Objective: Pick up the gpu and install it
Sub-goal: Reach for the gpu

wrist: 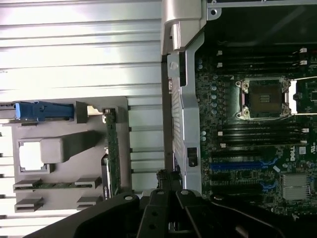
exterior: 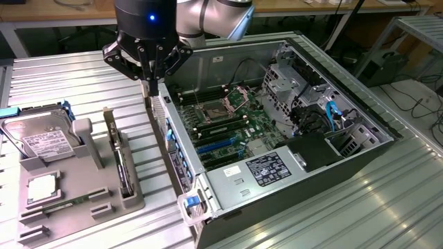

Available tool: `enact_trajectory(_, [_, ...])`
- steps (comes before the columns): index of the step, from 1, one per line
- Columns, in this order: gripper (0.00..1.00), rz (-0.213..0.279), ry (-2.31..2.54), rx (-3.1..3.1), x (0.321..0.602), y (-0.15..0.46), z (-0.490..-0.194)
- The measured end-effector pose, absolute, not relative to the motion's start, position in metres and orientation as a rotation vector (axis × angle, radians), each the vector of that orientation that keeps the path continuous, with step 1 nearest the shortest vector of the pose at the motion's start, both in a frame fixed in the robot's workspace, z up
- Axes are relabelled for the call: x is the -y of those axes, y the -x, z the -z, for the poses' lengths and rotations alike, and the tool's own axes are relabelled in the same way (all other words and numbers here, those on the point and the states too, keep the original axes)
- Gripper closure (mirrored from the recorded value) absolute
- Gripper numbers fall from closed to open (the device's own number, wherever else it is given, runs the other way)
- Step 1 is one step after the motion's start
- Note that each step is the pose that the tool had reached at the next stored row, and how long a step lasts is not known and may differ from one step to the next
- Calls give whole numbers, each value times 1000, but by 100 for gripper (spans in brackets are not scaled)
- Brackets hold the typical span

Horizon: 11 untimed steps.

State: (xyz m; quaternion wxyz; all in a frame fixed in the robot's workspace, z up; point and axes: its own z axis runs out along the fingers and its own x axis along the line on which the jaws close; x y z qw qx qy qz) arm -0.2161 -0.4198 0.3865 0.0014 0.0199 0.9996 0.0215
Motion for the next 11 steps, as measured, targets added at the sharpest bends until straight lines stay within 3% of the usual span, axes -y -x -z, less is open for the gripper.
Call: enact_trajectory(11, [89,-68,-63,-3140,423,230,-385])
